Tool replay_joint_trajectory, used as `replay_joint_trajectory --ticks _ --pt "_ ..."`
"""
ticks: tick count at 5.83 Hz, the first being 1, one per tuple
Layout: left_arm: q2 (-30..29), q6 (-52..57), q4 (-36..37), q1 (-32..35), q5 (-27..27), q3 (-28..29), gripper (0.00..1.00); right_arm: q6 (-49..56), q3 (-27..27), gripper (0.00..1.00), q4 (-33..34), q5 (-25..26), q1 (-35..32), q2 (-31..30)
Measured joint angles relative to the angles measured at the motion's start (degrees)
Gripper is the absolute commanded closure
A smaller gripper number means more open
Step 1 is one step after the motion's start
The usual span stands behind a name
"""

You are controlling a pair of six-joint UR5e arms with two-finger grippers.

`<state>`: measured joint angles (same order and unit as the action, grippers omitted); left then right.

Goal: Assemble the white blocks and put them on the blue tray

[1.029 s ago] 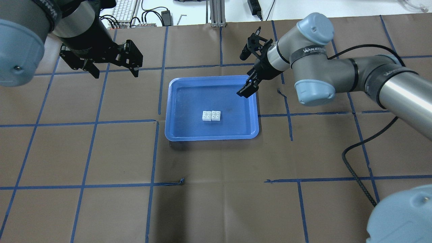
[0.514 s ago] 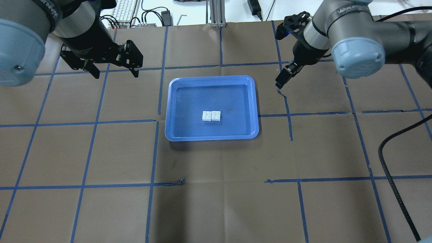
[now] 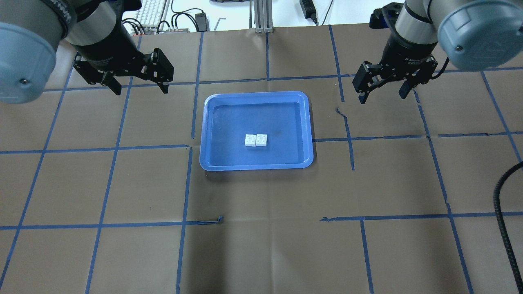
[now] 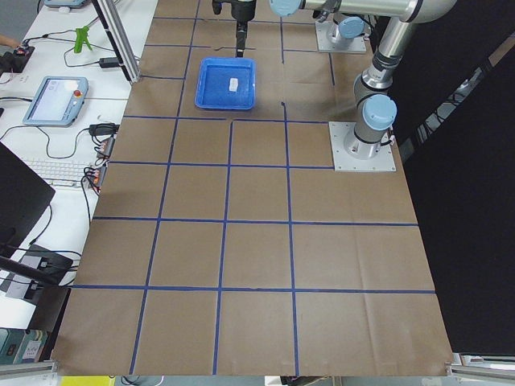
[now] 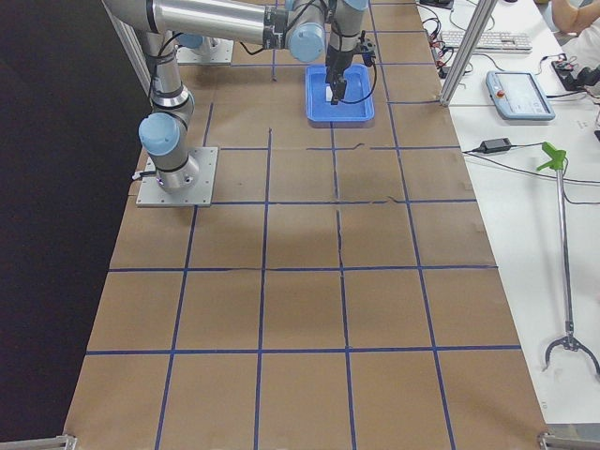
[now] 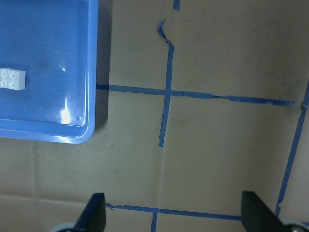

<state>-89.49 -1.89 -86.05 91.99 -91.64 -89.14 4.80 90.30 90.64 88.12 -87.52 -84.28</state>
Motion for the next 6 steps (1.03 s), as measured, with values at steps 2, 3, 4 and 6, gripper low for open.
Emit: replay_joint_trajectory --ticks 2,3,4,6 --pt "0.0 0.0 0.0 0.0 0.0 0.0 0.01 -8.9 -0.3 0.00 -4.0 1.6 -1.4 -4.3" --pt "0.0 0.0 0.0 0.0 0.0 0.1 0.01 -11.6 -0.4 0.00 -4.7 1.9 -1.9 -5.3" --pt "0.0 0.0 0.0 0.0 0.0 0.1 0.01 -14.7 -0.5 0.00 -4.9 1.8 -2.8 -5.7" --pt "0.1 0.0 0.0 0.0 0.0 0.0 0.01 -17.8 -1.5 0.00 -4.7 1.6 -5.1 -5.2"
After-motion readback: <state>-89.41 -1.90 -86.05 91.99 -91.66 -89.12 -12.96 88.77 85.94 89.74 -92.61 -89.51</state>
